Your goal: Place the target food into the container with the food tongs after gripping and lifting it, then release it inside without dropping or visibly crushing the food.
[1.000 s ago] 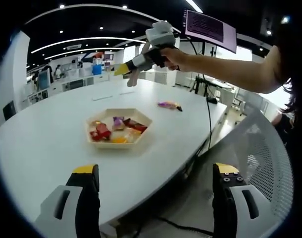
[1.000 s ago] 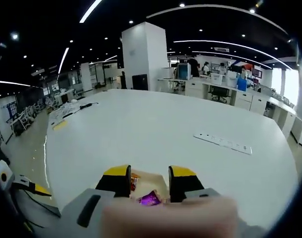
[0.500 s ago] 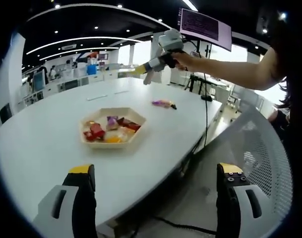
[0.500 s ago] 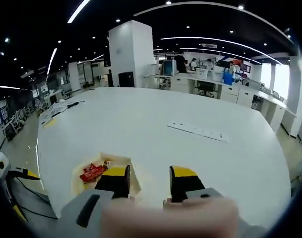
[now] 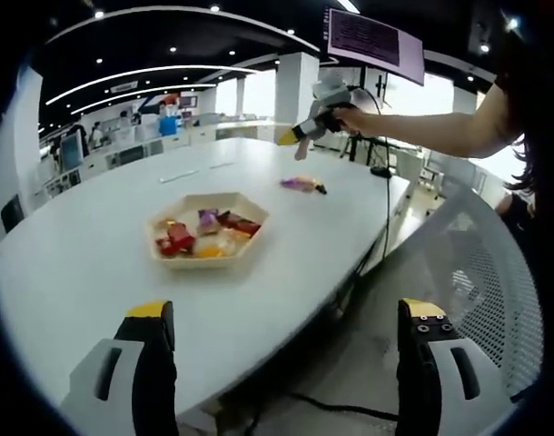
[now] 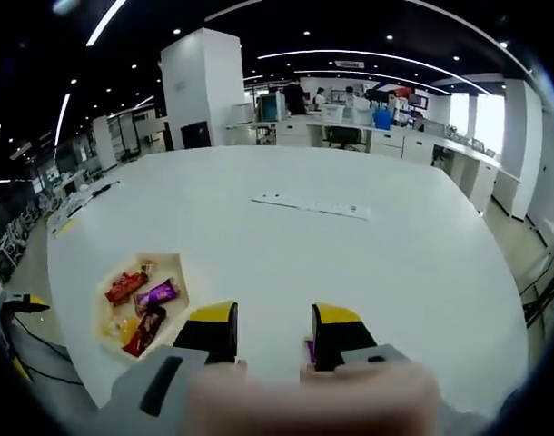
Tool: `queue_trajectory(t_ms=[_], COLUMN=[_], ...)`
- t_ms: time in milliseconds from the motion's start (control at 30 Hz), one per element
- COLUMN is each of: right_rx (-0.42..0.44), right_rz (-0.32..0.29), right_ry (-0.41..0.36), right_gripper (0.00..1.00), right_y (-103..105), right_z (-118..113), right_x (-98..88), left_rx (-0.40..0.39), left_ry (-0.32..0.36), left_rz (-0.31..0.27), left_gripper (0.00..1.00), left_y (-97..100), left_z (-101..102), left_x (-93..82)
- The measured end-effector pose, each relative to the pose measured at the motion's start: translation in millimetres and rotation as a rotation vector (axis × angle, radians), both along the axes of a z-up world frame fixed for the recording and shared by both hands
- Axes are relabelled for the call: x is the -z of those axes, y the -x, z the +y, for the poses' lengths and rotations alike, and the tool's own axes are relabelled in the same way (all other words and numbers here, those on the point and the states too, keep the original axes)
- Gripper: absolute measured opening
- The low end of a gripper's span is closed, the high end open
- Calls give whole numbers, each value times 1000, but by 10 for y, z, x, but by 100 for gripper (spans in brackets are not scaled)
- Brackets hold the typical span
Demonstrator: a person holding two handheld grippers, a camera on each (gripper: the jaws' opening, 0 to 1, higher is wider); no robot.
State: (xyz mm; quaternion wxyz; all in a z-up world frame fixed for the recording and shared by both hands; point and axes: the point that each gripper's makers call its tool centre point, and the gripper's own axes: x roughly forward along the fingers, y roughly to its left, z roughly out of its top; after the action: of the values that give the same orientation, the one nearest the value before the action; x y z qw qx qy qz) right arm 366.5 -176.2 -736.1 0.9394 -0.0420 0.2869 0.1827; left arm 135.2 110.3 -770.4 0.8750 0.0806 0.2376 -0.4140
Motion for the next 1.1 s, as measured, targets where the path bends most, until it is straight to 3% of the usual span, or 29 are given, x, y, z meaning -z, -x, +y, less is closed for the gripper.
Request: queue_trajectory(t_ms=[567, 733, 800, 1100], right_rx=[49, 51, 51, 47], right_rz=[28, 39, 41, 72], right_ry=[3, 1, 0, -8], right_gripper=[31, 31, 31, 32], right_y=[-80, -120, -142, -207], right_z=[-328, -341, -340, -344], right_x=[166, 235, 260, 516], left_rx=[11, 10, -3, 18], left_ry=[-21, -25, -34, -50], left_rz=[24, 37, 5, 35], left_gripper=[100, 99, 99, 99], left_y=[34, 35, -7, 47], left_z=[12, 16, 44, 25], left_x=[70, 91, 67, 130])
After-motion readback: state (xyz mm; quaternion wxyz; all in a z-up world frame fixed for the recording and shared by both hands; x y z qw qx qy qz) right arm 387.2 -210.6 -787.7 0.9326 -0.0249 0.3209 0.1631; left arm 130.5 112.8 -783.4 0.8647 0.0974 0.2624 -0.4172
